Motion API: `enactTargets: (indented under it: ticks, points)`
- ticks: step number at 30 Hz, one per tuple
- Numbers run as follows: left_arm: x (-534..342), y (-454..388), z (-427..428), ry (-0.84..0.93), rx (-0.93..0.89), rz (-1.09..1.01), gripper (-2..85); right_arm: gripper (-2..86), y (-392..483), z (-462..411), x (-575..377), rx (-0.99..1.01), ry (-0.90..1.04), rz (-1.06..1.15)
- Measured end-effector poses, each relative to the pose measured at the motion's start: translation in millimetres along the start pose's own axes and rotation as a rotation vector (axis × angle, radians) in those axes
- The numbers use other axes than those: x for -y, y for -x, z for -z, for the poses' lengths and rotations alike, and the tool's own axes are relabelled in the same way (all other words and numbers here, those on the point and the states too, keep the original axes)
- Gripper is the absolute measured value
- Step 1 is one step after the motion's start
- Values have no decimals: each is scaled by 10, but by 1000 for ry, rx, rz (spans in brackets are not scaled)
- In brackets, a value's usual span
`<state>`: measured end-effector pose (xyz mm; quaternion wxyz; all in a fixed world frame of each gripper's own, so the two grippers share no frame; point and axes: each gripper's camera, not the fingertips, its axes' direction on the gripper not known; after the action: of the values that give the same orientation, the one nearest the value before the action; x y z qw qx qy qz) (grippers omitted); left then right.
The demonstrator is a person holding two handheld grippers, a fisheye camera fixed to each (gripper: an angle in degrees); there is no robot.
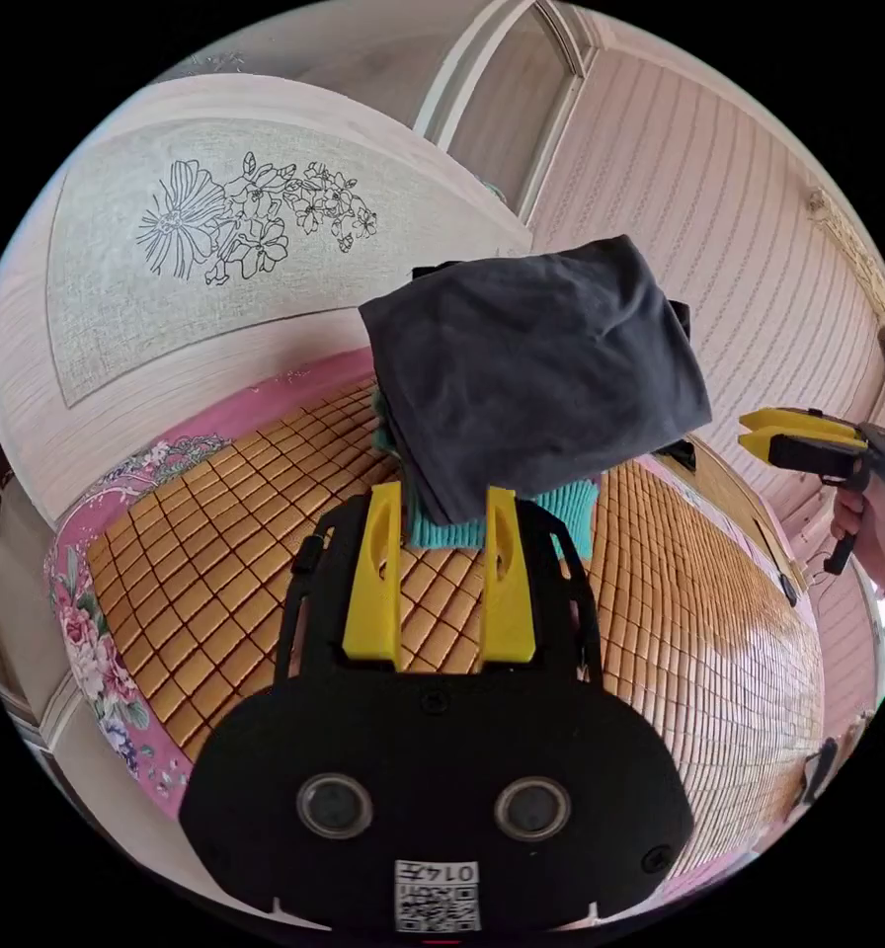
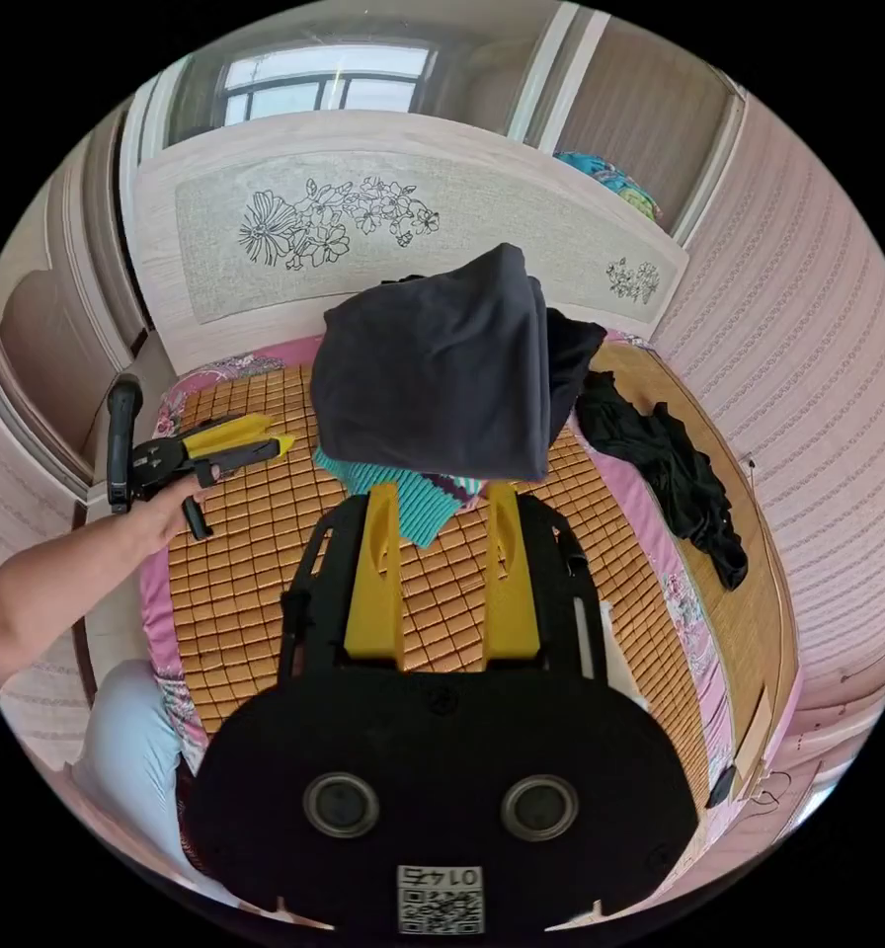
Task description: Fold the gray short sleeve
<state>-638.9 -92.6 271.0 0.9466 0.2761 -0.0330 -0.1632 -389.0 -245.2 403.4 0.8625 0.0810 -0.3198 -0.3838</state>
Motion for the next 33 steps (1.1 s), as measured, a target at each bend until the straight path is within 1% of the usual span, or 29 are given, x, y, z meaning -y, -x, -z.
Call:
enactTargets:
  ticks: [2, 4, 5, 7, 9, 10, 11, 13, 16, 17, 19, 21, 22, 23, 24, 25, 26, 27, 28, 29, 30, 31, 33]
  points:
    - [143, 46, -182, 29, -21, 22, 119, 123, -22, -247, 178, -35, 13, -6]
    - [246, -4, -365, 80, -14, -18, 115, 114, -47, -485, 343, -113, -4, -28]
    - [294, -79, -470, 107, 18, -58, 112, 111, -53, -537, 374, -135, -3, -36]
    - [354, -148, -543, 106, 59, -71, 106, 76, -56, -768, 458, -208, 23, -38]
    - [430, -125, -566, 123, 63, -10, 86, 42, -53, -933, 498, -247, 66, -28]
    - [441, -122, -549, 127, 62, 3, 80, 11, -58, -999, 508, -236, 84, 1]
    - [457, -136, -486, 129, 54, 5, 62, 7, -74, -1013, 504, -227, 86, 6]
    - [446, -185, -356, 125, 55, -38, 51, -4, -241, -935, 440, -119, 64, -7]
    - [309, -270, 122, 18, 33, -124, 49, -8, -478, -599, 216, -7, -28, -6]
    - [201, -343, 397, -58, 21, -168, 48, -8, -510, -508, 149, 3, -55, -1]
    - [24, -490, 826, -115, -41, -224, 44, -9, -587, -126, -211, 20, -139, 19]
    - [-353, -766, 1452, -173, -190, -327, 35, -9, -649, 133, -614, 24, -173, 16]
    - [-474, -850, 1601, -172, -231, -355, 34, -9, -708, 247, -942, 24, -158, -4]
    - [-750, -1023, 1867, -163, -314, -396, 32, -9, -739, 283, -1123, 32, -134, -16]
    - [-1050, -1216, 2072, -109, -410, -426, 29, -9, -793, 315, -1531, 51, -80, -49]
    - [-1212, -1324, 2151, -77, -454, -445, 29, -9, -827, 280, -1982, 68, 4, -83]
    - [-1565, -1560, 2248, -10, -518, -482, 29, -9, -837, 239, -2221, 75, 55, -102]
    - [-1929, -1817, 2267, 92, -560, -518, 28, -9, -849, 129, -2721, 90, 161, -159]
    - [-2113, -1950, 2254, 144, -575, -535, 27, -9, -847, 2, -3234, 102, 258, -234]
    - [-2450, -2192, 2201, 250, -602, -547, 26, -9, -842, -62, -3482, 108, 308, -279]
    - [-2766, -2431, 2134, 347, -632, -572, 24, -9, -815, -158, -3937, 114, 390, -356]
    - [-2906, -2547, 2100, 397, -643, -592, 22, -8, -777, -180, -4299, 109, 434, -417]
    - [-3316, -2915, 2035, 507, -665, -654, 17, -6, -741, -93, -4656, 104, 438, -509]
